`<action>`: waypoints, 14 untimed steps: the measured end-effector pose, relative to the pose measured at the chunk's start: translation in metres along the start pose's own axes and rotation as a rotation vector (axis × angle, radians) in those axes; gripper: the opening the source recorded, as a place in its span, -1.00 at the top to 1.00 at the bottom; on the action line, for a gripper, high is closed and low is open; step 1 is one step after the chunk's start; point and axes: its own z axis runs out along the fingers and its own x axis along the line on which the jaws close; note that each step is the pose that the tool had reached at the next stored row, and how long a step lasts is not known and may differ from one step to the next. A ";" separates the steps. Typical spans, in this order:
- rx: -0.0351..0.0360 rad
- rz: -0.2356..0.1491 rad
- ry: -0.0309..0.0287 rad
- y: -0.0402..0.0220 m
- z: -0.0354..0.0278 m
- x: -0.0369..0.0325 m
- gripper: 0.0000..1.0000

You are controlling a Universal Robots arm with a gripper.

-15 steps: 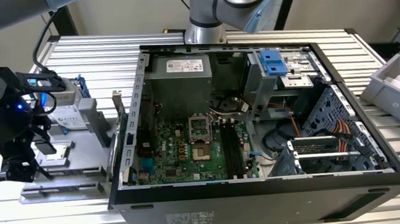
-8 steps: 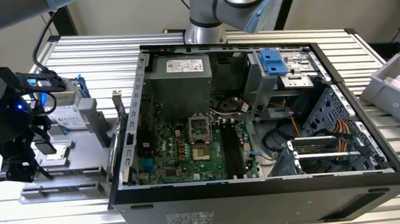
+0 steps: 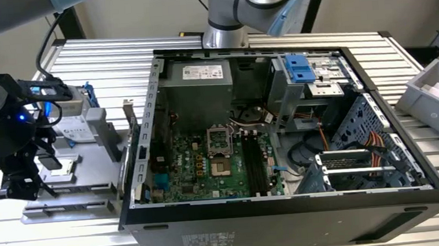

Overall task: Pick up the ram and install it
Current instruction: 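Pick up the ram and move it above insertion slot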

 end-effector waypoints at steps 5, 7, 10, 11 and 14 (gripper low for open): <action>0.0000 0.000 0.0016 0.0000 0.0012 0.0001 -1.00; -0.0002 0.000 0.0023 0.0000 0.0016 0.0001 -1.00; -0.0001 0.000 0.0030 0.0000 0.0025 0.0001 -1.00; -0.0001 0.000 0.0033 0.0000 0.0027 0.0001 -1.00; 0.0000 0.000 0.0038 0.0000 0.0036 0.0001 -1.00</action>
